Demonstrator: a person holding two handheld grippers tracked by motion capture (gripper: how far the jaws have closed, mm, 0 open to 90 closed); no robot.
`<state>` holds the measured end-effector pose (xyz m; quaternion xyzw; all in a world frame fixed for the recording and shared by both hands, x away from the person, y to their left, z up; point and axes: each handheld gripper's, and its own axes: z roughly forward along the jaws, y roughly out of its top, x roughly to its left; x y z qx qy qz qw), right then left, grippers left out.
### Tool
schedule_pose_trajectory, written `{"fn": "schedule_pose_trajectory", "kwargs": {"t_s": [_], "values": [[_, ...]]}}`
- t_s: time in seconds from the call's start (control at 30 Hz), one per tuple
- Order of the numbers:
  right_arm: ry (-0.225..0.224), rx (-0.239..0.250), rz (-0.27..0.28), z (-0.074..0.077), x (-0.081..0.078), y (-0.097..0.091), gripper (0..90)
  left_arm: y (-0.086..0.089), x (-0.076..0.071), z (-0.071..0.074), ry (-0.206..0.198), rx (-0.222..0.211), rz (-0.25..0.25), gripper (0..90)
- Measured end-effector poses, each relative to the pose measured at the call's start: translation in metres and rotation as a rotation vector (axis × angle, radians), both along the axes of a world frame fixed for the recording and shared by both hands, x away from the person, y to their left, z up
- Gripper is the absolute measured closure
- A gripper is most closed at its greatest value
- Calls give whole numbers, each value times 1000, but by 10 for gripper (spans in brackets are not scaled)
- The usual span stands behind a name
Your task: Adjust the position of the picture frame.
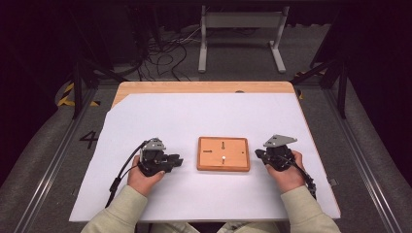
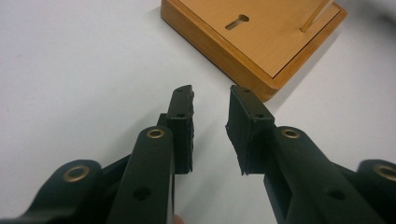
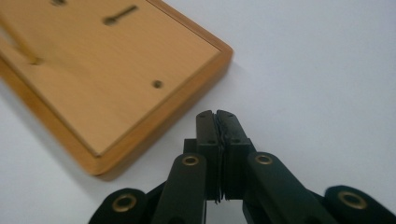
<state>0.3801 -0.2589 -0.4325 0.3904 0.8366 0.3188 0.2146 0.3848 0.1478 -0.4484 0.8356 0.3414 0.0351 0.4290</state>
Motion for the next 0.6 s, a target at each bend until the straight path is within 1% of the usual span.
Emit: {"fn": "schedule_pose_trajectory", "kwargs": {"t_s": [0.07, 0.2, 0.23, 0.27, 0.33, 0.4, 0.5, 0.6], "values": [[26, -2, -1, -5, 8, 0, 894, 0, 0, 0, 0, -1, 3, 706], [67, -3, 47, -10, 15, 15, 900, 1, 1, -1, 3, -4, 14, 703], [63, -57, 31, -12, 17, 21, 900, 1, 1, -1, 3, -3, 14, 702], [61, -64, 31, -11, 18, 23, 900, 1, 1, -1, 3, -3, 14, 702], [71, -49, 37, -11, 20, 25, 900, 2, 1, -1, 0, -4, 14, 702], [74, -48, 41, -11, 22, 27, 900, 2, 1, -1, -3, -6, 16, 701], [74, -40, 50, -12, 25, 35, 900, 4, 1, 1, -9, -10, 25, 700], [77, -24, 74, -13, 25, 45, 900, 6, 1, 1, -13, -17, 33, 698]]}}
